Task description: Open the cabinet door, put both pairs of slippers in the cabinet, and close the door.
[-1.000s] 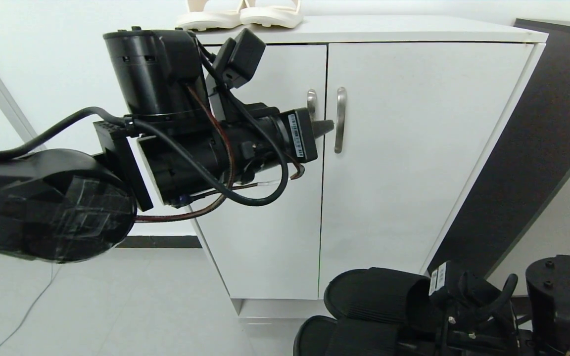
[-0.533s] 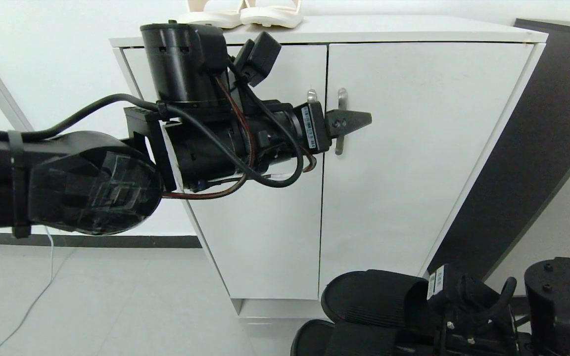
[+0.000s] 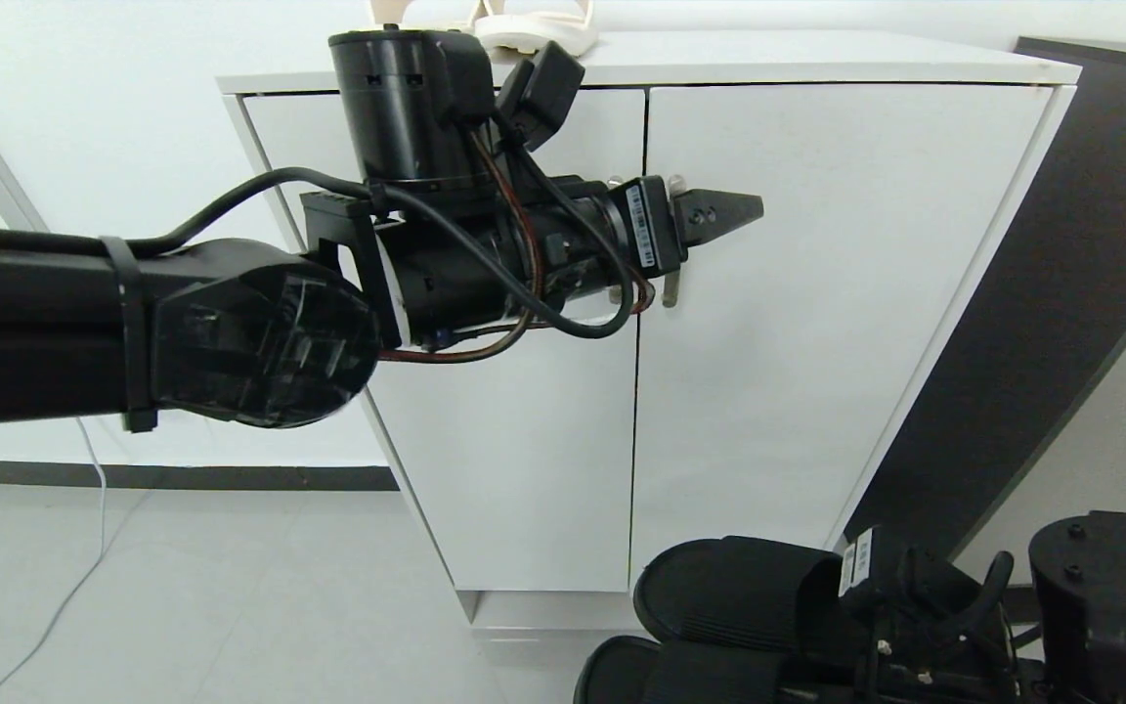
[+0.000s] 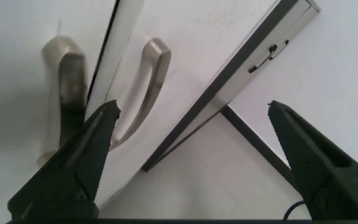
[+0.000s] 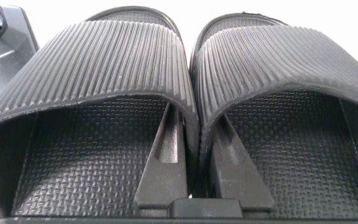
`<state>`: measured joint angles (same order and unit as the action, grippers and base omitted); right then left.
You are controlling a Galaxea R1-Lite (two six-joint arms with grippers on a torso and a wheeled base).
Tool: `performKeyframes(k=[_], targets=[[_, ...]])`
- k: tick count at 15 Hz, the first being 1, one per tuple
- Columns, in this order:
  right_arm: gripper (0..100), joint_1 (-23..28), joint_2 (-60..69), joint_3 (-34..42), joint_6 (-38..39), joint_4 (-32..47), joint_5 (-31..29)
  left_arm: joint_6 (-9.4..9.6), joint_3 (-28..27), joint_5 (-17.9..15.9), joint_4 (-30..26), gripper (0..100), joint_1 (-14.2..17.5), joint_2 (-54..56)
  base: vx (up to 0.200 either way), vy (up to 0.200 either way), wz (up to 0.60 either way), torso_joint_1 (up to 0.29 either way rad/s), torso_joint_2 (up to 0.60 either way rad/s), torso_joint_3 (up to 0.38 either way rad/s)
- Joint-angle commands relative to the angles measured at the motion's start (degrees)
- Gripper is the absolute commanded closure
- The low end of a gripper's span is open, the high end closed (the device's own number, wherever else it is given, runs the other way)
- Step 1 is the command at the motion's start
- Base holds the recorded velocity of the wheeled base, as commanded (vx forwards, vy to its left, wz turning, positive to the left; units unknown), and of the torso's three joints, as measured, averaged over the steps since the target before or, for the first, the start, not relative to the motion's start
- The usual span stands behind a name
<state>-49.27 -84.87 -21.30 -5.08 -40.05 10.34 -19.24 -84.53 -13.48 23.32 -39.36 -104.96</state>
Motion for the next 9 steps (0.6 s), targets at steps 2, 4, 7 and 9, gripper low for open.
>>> performKeyframes(k=[2, 4, 7, 9], targets=[[100, 0.1, -0.2, 0.0, 0.0, 0.0, 0.0, -0.01, -3.4, 0.4, -0.2, 0, 0.3, -3.7, 0.000, 0.000, 0.00, 0.000, 0.00, 0.000], [100, 0.0, -0.2, 0.0, 0.0, 0.0, 0.0, -0.01, -4.1, 0.4, -0.1, 0, 0.7, -4.6, 0.000, 0.000, 0.00, 0.000, 0.00, 0.000], [100, 0.0, -0.3, 0.1, 0.0, 0.0, 0.1, -0.01, -3.9, 0.4, -0.1, 100, 0.7, -4.6, 0.000, 0.000, 0.00, 0.000, 0.00, 0.000], [100, 0.1, -0.4, 0.1, 0.0, 0.0, 0.1, -0.01, -3.7, 0.5, -0.1, 100, 0.7, -4.3, 0.000, 0.000, 0.00, 0.000, 0.00, 0.000]])
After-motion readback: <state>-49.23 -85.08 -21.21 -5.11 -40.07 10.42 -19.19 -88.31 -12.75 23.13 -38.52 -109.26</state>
